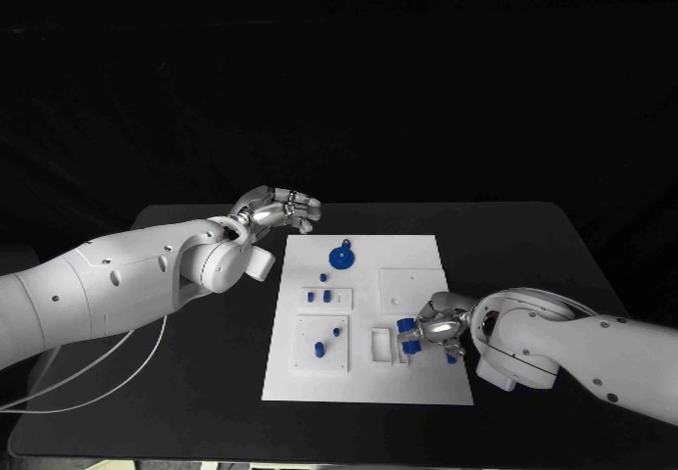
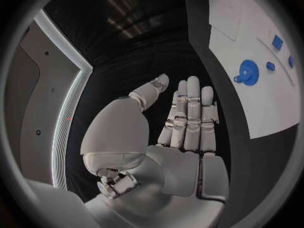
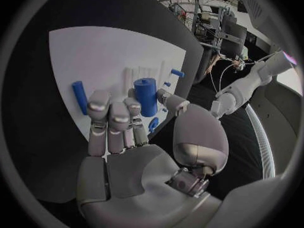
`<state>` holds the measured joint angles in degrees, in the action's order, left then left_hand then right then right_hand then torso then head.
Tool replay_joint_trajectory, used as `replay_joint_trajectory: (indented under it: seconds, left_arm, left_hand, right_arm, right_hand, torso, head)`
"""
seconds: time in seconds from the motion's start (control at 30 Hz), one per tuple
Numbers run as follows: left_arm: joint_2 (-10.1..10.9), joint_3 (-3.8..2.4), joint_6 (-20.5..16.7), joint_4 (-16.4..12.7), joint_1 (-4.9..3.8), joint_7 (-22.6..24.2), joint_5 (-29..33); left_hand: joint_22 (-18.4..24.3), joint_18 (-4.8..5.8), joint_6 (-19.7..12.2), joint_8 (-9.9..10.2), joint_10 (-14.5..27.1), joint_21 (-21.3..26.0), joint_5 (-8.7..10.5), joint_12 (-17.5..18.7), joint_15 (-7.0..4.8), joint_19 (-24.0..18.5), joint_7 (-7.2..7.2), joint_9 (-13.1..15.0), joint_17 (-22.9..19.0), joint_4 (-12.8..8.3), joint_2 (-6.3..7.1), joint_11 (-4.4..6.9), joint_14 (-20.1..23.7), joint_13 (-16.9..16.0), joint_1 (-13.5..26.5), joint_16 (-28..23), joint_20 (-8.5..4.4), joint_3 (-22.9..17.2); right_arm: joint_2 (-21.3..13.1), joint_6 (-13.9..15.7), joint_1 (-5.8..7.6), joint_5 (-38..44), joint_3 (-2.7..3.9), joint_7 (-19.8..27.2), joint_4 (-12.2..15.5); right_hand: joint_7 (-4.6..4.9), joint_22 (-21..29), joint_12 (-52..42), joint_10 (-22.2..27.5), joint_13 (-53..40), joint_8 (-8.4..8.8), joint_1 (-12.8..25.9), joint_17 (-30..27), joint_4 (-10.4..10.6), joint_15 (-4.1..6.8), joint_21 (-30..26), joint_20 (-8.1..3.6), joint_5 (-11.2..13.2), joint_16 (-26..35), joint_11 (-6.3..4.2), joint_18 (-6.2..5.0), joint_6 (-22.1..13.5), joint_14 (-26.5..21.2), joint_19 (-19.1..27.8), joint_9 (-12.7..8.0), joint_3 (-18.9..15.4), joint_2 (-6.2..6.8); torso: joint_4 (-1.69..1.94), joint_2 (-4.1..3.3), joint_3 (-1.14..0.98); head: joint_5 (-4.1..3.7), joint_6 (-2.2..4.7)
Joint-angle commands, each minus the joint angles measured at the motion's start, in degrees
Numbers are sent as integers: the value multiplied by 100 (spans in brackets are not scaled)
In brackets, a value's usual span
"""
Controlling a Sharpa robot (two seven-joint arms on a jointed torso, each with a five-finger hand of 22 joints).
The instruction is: Assemble the parts on the task board
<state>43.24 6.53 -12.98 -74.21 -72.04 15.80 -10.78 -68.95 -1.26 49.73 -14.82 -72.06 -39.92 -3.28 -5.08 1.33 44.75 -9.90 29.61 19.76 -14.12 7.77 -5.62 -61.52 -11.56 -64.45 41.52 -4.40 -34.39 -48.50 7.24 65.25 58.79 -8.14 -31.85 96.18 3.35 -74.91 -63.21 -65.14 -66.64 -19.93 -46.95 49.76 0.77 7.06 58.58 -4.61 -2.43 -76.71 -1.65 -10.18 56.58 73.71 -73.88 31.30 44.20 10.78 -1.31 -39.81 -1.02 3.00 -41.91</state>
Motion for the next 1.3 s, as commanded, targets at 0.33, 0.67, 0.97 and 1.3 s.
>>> replay_joint_trajectory:
  seconds: [0.33,0.67,0.97,1.3]
  left_arm:
    - [-9,-4,66,-27,-4,32,34]
    - [-3,-4,70,-28,-4,27,34]
    - [-10,-4,78,-28,-4,25,34]
    - [-14,-4,84,-28,-4,18,34]
  left_hand:
    - [-9,-114,-41,-28,33,29,-7,39,-6,33,12,-9,12,27,3,1,-48,-8,46,-29,1,0]
    - [-12,-113,-42,-29,33,31,-6,39,-6,33,12,-9,17,29,3,1,-49,-9,48,-33,2,1]
    - [-14,-113,-43,-30,34,33,-6,39,-5,34,11,-10,23,33,2,0,-49,-9,51,-38,2,2]
    - [-17,-112,-44,-32,34,36,-6,40,-5,34,11,-11,29,38,0,0,-49,-10,56,-43,3,4]
  right_arm:
    - [441,-268,-1,-289,-29,-93,-237]
    - [594,-222,-11,-80,-143,-73,-374]
    - [675,-220,-28,-13,-161,-65,-448]
    - [690,-216,-31,-13,-166,-50,-452]
  right_hand:
    - [146,-83,43,-50,0,60,171,20,35,55,33,25,-38,39,9,-482,201,13,-1,-34,17,76]
    - [146,-77,59,-47,-6,77,261,28,63,55,33,23,-38,54,9,-482,213,15,5,-50,3,139]
    - [146,-71,72,-48,-11,91,313,34,84,56,33,19,-38,68,9,-482,220,17,5,-61,-10,215]
    - [156,-59,100,-32,-24,122,460,45,103,49,27,14,-38,99,18,-482,204,20,13,-77,-223,469]
  torso:
    - [1,-9,-4]
    - [-5,-7,-9]
    - [-7,-7,-11]
    - [-7,-4,-9]
  head:
    - [43,-28]
    - [82,-48]
    - [97,-60]
    - [109,-72]
